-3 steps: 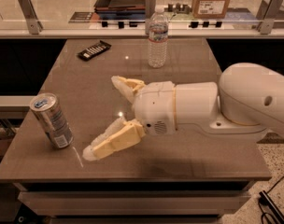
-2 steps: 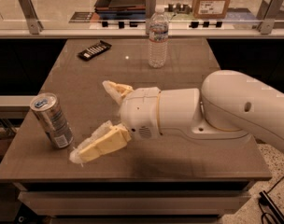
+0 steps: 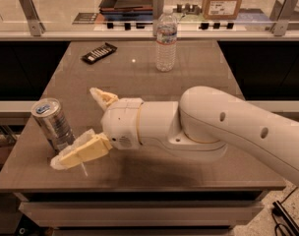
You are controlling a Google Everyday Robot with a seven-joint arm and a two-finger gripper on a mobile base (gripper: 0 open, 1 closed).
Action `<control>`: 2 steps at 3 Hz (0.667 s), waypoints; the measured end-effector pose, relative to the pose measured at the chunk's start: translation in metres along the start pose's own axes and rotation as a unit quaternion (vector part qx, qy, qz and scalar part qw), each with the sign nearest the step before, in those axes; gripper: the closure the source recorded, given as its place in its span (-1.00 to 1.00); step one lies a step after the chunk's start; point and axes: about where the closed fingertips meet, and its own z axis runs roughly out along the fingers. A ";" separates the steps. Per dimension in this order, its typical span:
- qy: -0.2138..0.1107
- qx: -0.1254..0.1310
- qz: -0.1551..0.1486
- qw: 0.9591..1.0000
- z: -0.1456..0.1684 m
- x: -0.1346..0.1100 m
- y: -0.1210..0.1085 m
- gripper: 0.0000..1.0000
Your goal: Move redbull can near water bottle
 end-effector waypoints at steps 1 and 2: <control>-0.033 -0.017 -0.007 0.999 0.020 -0.007 -0.001 -1.00; -0.064 -0.033 -0.007 0.997 0.035 -0.009 0.000 -1.00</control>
Offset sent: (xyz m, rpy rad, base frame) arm 0.0115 0.0510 -0.0009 0.2058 -0.0265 0.1077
